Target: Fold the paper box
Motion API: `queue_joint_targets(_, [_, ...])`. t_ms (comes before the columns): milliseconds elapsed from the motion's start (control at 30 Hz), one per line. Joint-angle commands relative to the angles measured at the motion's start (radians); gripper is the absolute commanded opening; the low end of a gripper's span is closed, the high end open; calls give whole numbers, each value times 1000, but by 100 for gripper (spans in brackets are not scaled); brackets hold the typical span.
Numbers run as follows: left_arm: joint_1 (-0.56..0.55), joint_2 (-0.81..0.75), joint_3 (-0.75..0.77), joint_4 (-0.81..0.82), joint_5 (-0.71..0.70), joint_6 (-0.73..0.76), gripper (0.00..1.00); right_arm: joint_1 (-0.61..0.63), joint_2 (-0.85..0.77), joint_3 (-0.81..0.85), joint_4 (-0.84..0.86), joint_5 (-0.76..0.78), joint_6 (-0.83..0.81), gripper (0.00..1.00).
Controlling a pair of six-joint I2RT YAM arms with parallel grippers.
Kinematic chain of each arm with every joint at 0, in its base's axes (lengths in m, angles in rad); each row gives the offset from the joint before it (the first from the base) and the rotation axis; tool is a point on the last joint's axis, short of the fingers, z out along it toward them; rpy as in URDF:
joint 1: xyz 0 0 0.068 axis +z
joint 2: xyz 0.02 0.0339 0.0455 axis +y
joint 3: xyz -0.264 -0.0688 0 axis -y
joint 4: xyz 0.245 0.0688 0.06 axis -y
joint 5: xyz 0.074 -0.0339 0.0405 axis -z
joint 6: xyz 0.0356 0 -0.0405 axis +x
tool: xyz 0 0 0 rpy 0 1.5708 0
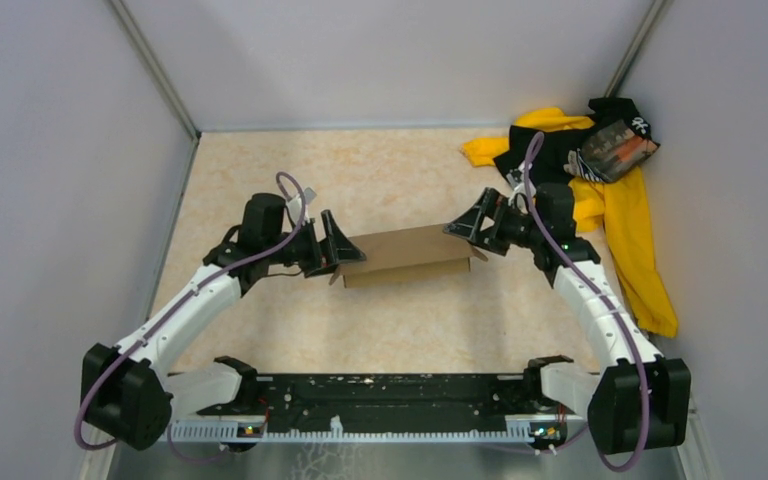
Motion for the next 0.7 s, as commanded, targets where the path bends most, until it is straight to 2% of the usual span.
queue_joint_targets(0, [-2,-2,45,82,107,-67,99,29,12,78,29,-83,43,99])
queue_joint_targets(233, [18,-2,61,102,142,-97,99,31,12,81,13,-90,55,99])
queue_joint_targets(667, [74,18,119,42,192,-129,99,39,-1,104,-65,-88,96,99])
